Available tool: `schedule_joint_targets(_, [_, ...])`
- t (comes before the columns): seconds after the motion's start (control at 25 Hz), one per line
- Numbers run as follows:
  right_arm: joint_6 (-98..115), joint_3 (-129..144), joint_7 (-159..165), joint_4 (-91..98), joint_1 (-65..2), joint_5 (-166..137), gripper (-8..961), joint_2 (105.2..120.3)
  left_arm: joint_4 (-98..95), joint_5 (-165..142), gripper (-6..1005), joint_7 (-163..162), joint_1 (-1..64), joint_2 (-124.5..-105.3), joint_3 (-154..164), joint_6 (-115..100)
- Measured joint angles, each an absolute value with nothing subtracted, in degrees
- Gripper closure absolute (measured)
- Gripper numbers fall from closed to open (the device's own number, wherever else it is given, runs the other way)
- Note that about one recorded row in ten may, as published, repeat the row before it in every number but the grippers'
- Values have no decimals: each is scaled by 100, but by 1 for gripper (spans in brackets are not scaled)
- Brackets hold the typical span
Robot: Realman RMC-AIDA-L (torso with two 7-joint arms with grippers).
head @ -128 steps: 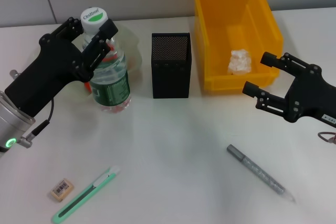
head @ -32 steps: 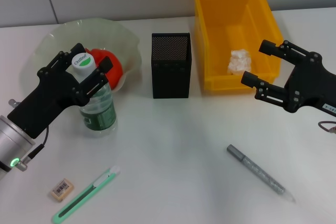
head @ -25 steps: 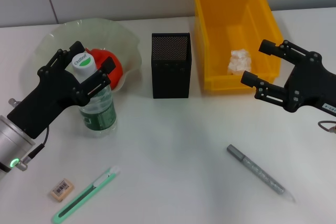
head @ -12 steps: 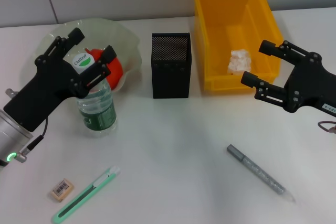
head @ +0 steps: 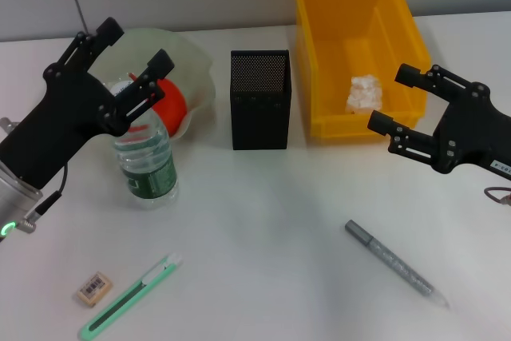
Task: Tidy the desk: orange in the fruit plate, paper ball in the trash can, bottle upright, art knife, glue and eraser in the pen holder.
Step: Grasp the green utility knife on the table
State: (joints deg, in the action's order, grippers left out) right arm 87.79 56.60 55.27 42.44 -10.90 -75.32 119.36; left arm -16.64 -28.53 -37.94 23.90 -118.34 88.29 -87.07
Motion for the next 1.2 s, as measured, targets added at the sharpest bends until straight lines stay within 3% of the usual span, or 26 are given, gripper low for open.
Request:
schedule_joint_targets(0.24, [8779,5660,5502,4234,-1089,-7532,185,11936,-1970,-3142,136,-3909,2394,-11787,8806,-8691])
schedule_joint_targets(0.6, [8779,5660,5494,4201,-1075,-7541,185,11927,-2092,-3415,136,-4394,2673,-11526,8778,-8629])
schedule_joint_targets(1.2, [8766,5659,5479,4236,-1118,-7734,185,11918,-3342,-6226,137,-6347,2715,-11268,7046,-8636])
